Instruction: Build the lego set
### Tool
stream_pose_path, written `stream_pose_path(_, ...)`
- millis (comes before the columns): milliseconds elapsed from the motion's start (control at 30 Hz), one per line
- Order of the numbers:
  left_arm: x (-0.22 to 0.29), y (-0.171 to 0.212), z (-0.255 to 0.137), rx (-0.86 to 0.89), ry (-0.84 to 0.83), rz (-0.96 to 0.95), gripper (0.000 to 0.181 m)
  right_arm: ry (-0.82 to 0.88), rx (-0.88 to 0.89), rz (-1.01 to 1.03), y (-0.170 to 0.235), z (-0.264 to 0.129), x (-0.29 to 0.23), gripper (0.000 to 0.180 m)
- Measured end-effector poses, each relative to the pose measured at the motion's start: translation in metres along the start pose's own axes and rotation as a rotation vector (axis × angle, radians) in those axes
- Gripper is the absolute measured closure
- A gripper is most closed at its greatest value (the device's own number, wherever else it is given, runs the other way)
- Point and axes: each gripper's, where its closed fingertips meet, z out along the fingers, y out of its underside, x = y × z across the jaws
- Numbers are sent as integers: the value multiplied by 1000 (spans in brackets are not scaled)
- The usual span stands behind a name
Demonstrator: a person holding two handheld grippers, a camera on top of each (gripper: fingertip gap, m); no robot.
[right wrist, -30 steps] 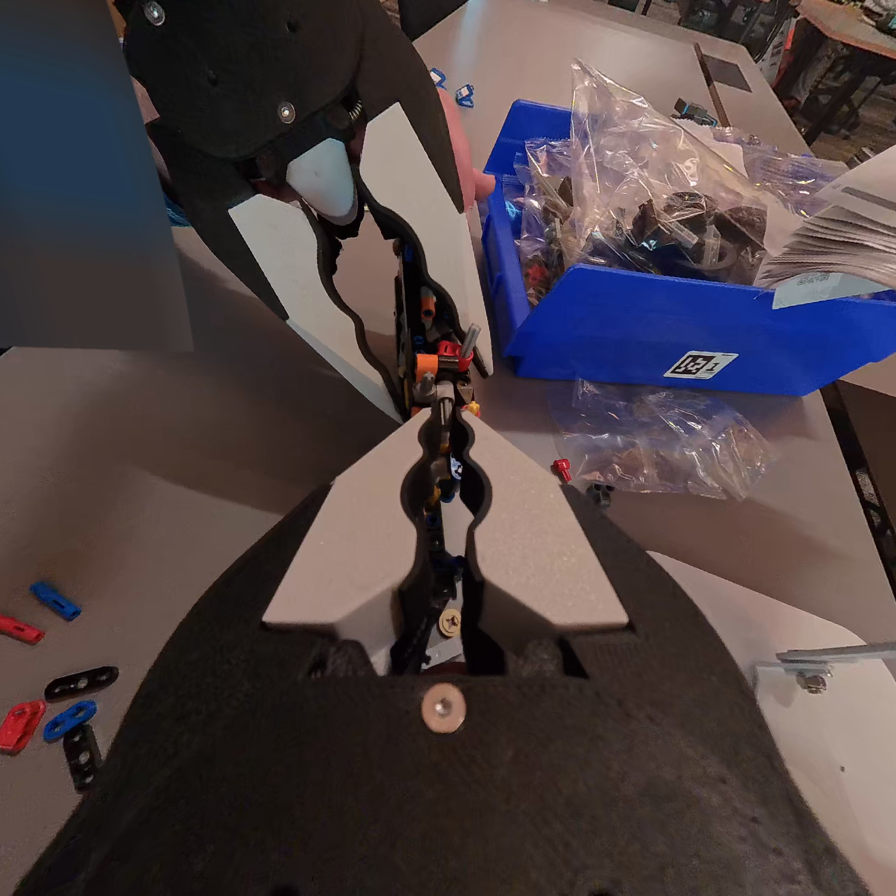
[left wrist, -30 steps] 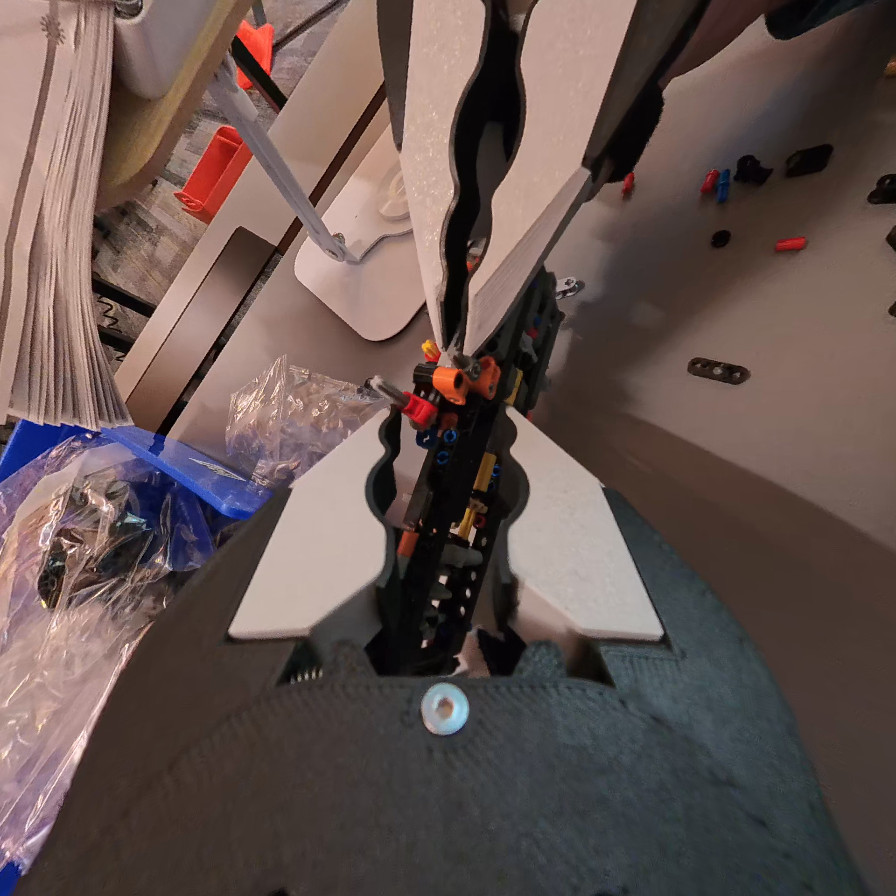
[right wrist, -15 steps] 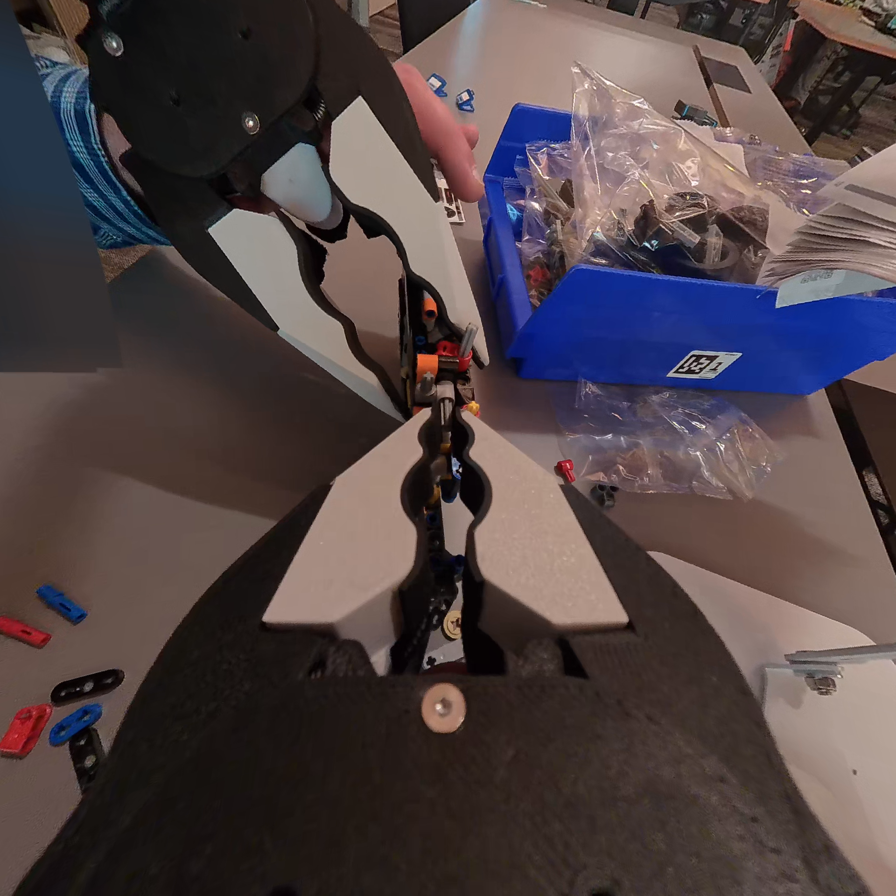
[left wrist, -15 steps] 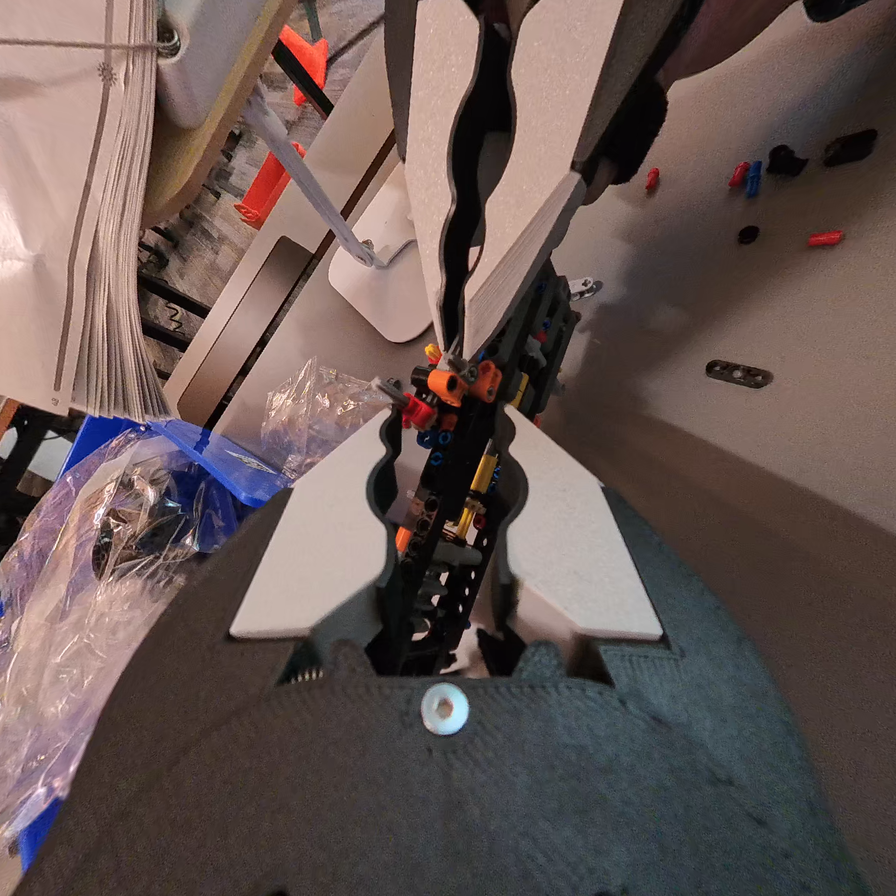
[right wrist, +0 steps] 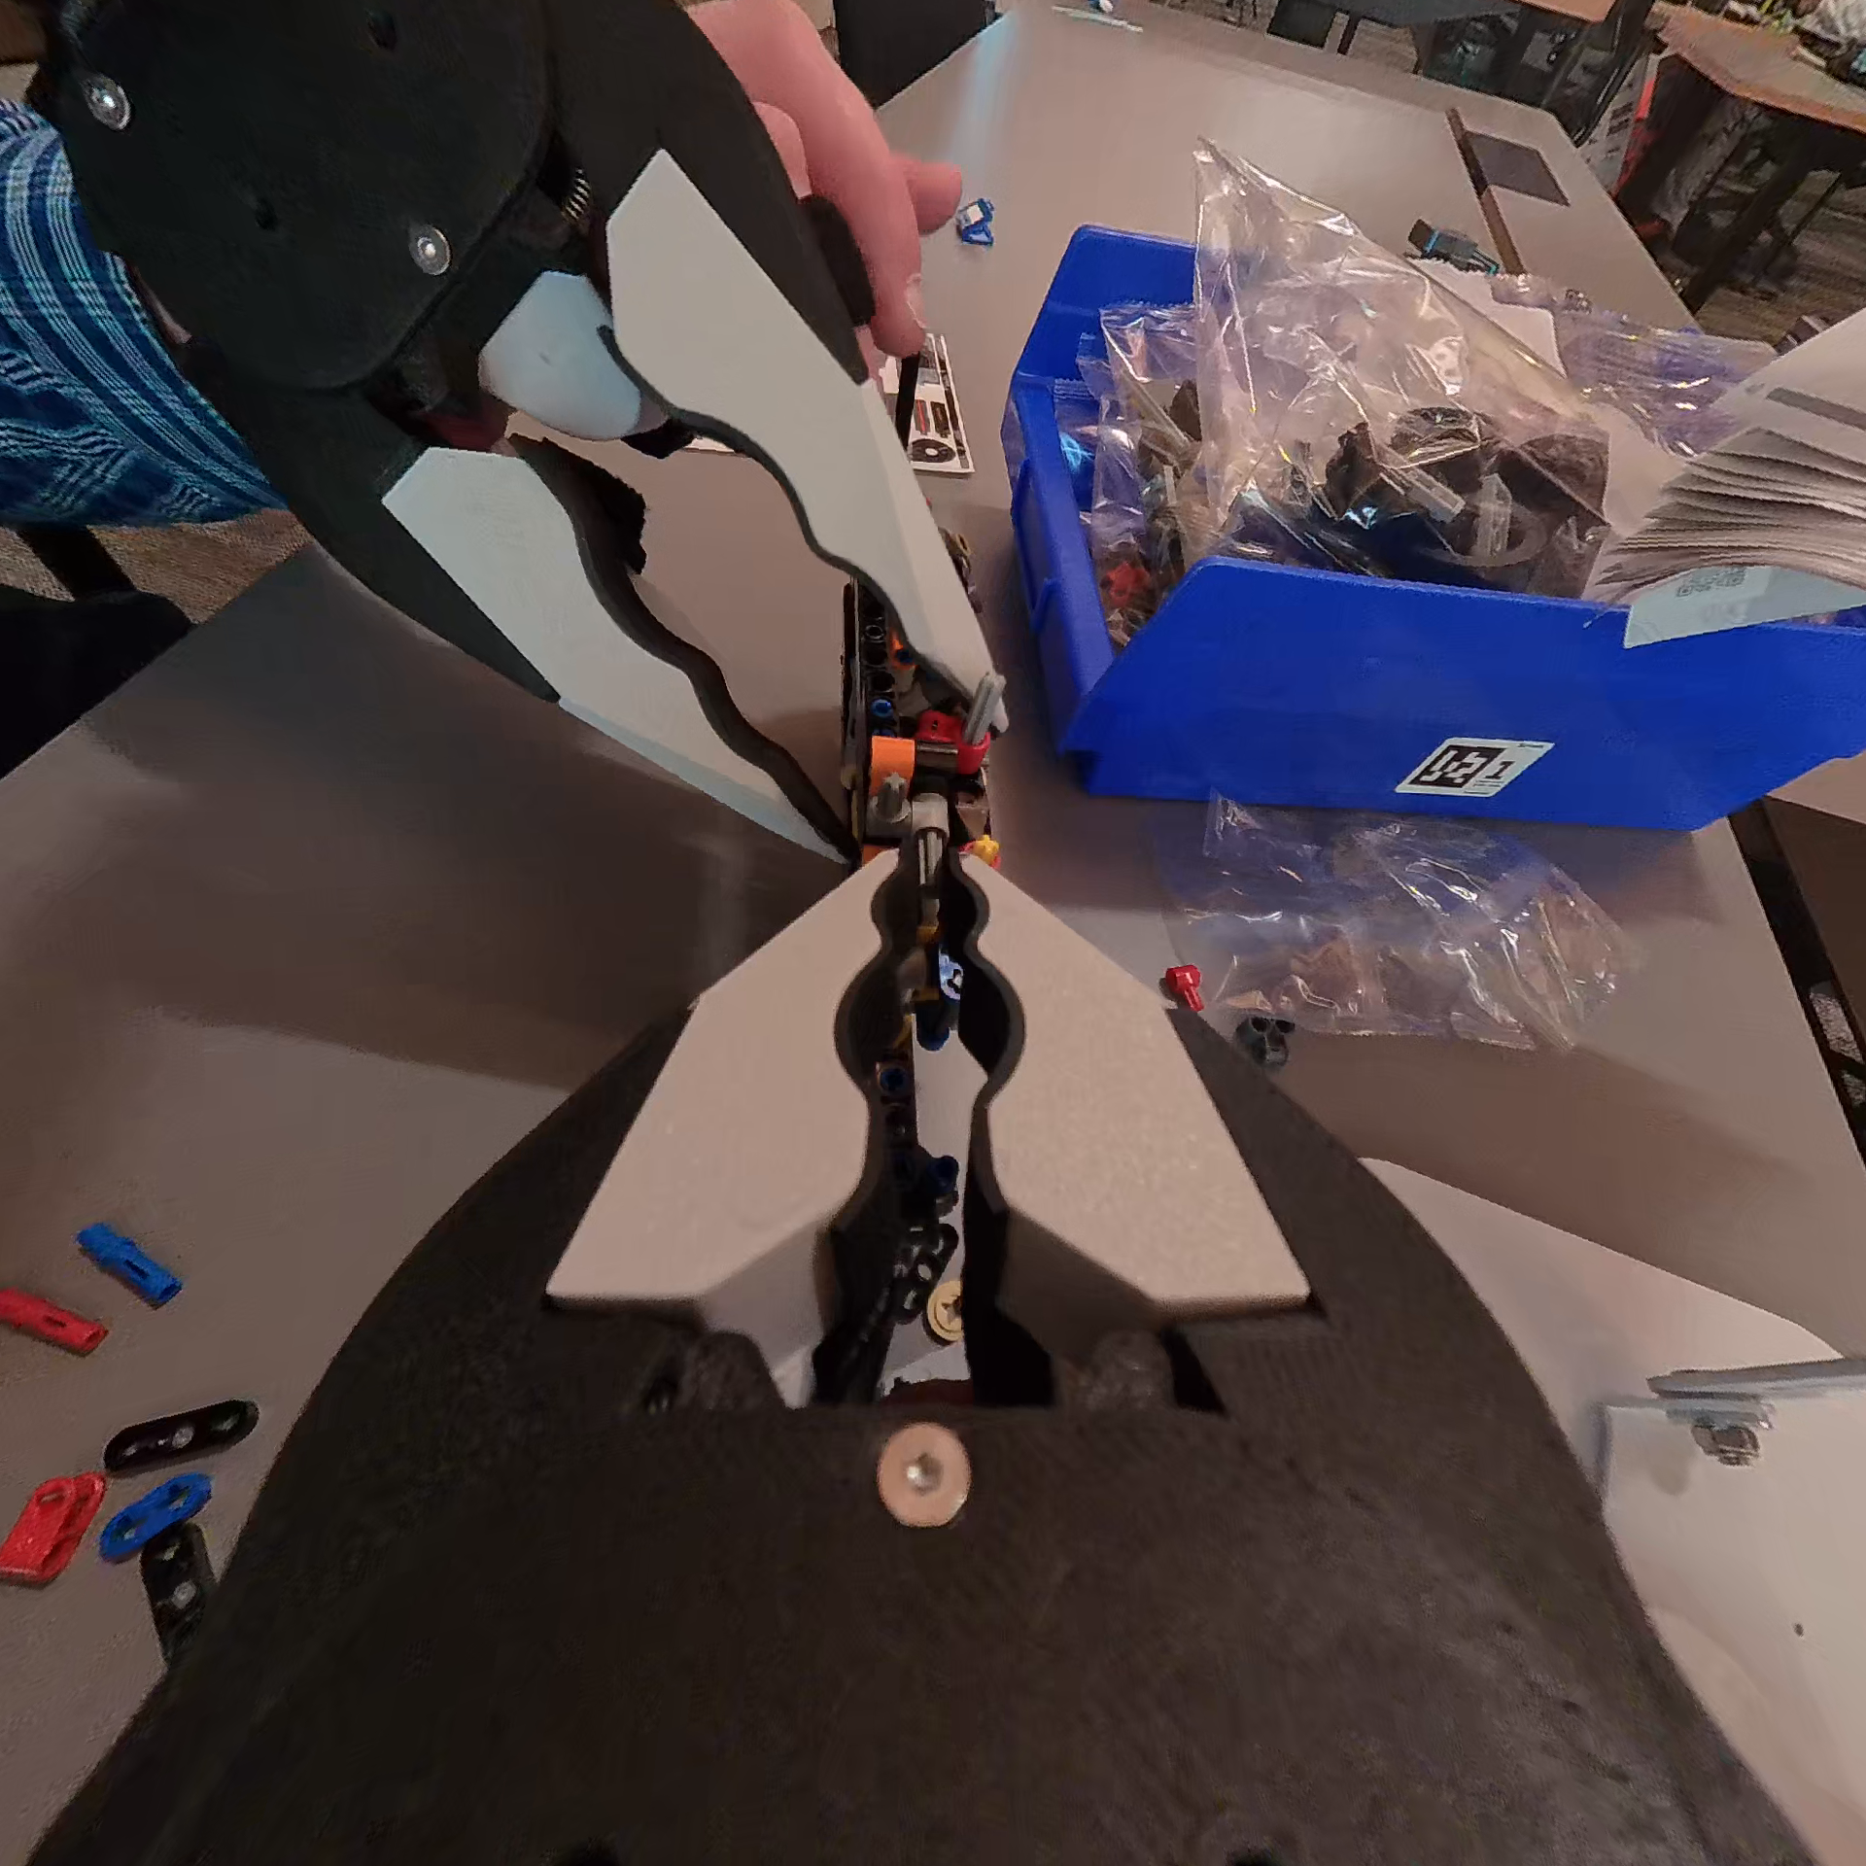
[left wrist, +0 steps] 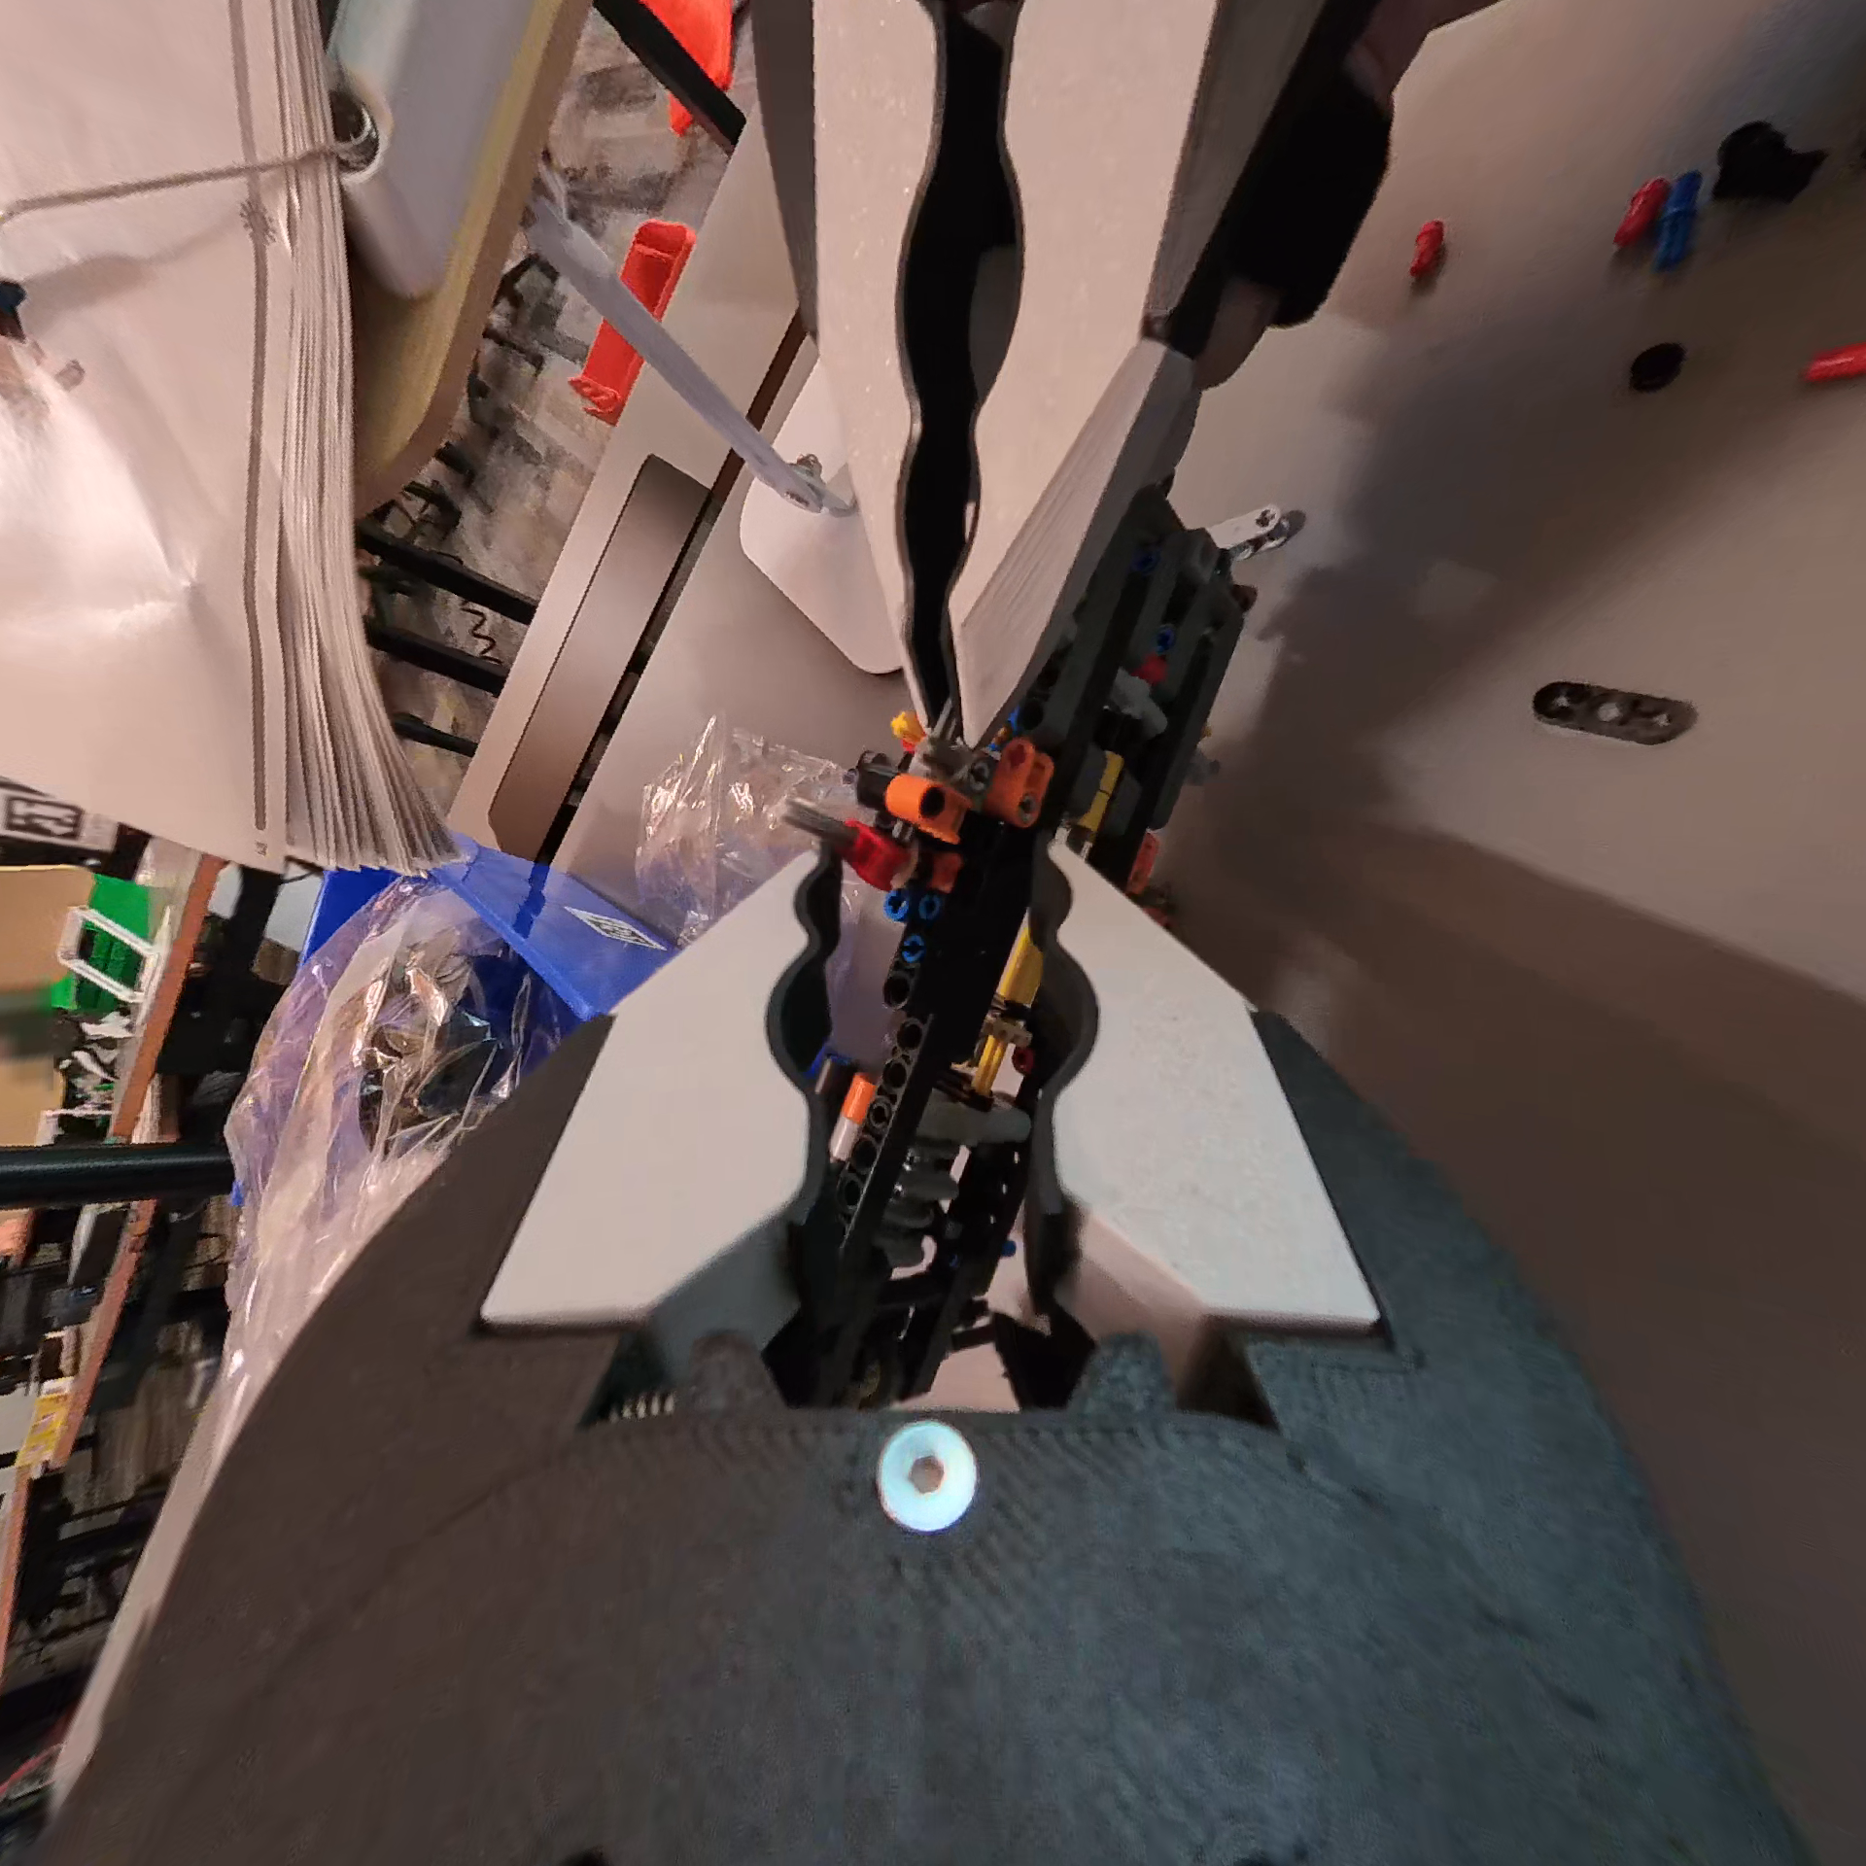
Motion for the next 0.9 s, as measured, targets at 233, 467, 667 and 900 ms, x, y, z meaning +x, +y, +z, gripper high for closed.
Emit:
stream_pose_path(233,-1,1,-3,-60,-59,84,147,-1,1,2,0,0,0,178)
stream_pose_path(467,-3,6,-9,-142,-52,39,152,-3,1,-8,0,0,-1,178)
stream_pose_path(667,-1,2,-7,-113,-50,-15,154,2,1,-5,0,1,-1,178)
stream_pose_path(900,0,2,-7,-111,-90,19,155,-1,11,3,0,0,-1,178)
